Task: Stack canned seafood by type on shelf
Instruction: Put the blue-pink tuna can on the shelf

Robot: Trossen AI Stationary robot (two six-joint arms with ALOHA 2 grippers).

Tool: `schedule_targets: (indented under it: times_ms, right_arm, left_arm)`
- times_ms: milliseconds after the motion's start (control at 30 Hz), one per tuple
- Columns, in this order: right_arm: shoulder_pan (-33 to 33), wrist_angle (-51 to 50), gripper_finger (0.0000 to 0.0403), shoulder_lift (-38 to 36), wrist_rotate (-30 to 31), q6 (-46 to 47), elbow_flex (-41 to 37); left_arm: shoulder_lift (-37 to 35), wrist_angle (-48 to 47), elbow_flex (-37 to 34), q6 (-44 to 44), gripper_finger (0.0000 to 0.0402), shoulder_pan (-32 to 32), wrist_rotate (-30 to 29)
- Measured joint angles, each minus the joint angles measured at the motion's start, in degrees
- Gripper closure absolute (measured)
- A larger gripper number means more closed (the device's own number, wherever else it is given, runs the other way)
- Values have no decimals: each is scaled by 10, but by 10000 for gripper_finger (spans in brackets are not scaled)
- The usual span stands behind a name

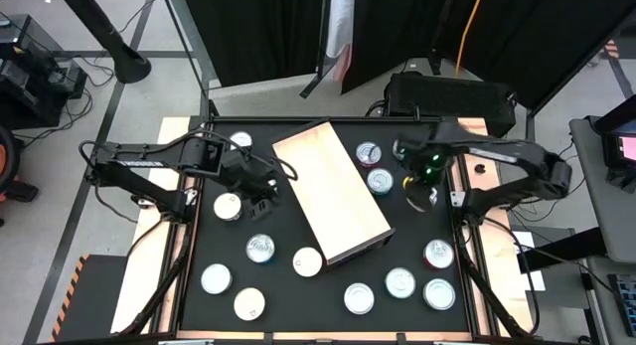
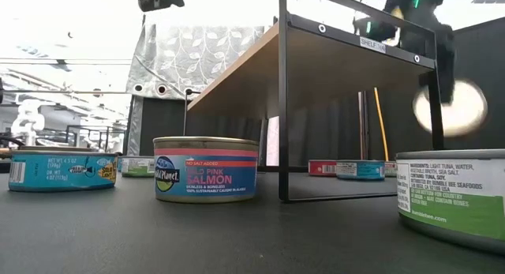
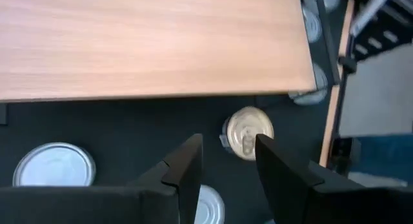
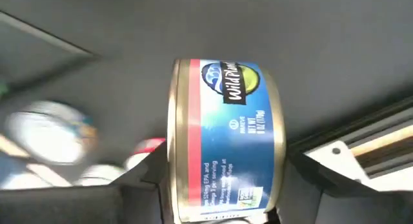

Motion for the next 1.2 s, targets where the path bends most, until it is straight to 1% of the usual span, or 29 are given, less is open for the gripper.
schedule_targets:
  times_ms: [100,167,200,267,367,433,500,533,633,700,800,867,967,1100,1200]
  right_arm:
    - [0,15,227,-24,-49,58,88]
    - [5,71,220,-25,-61,97,139]
    - [6,117,219,-23,-62,119,162]
    - [5,235,219,-17,-62,167,190]
    - [5,482,225,2,-49,245,196]
    - [5,628,225,29,-33,278,196]
    - [6,731,223,62,-32,298,196]
    - [6,759,221,78,-32,306,196]
    - [6,763,217,126,-33,317,196]
    - [6,730,217,160,-41,317,195]
    - [5,670,219,209,-48,319,193]
    - [5,658,219,236,-60,317,193]
    - [5,668,216,261,-77,316,194]
    - [5,672,204,284,-81,326,194]
    - [5,669,189,286,-76,317,195]
  left_arm:
    - [0,26,0,-22,258,-15,-48]
    - [0,53,0,-25,258,-26,-98]
    - [0,68,0,-25,258,-29,-121]
    - [0,98,0,-21,258,-30,-154]
    - [-2,125,0,-21,258,-25,-191]
    - [-9,129,0,-21,258,-24,-216]
    - [-25,130,0,-20,258,-24,-234]
    - [-35,129,0,-20,258,-24,-241]
    - [-73,122,0,-17,258,-33,-269]
    - [-96,108,1,-10,258,-37,-291]
    - [-124,86,1,12,258,-39,-309]
    - [-136,79,1,23,258,-39,-318]
    - [-146,75,1,39,258,-39,-323]
    - [-145,74,1,41,258,-39,-323]
    - [-139,75,1,44,258,-39,-323]
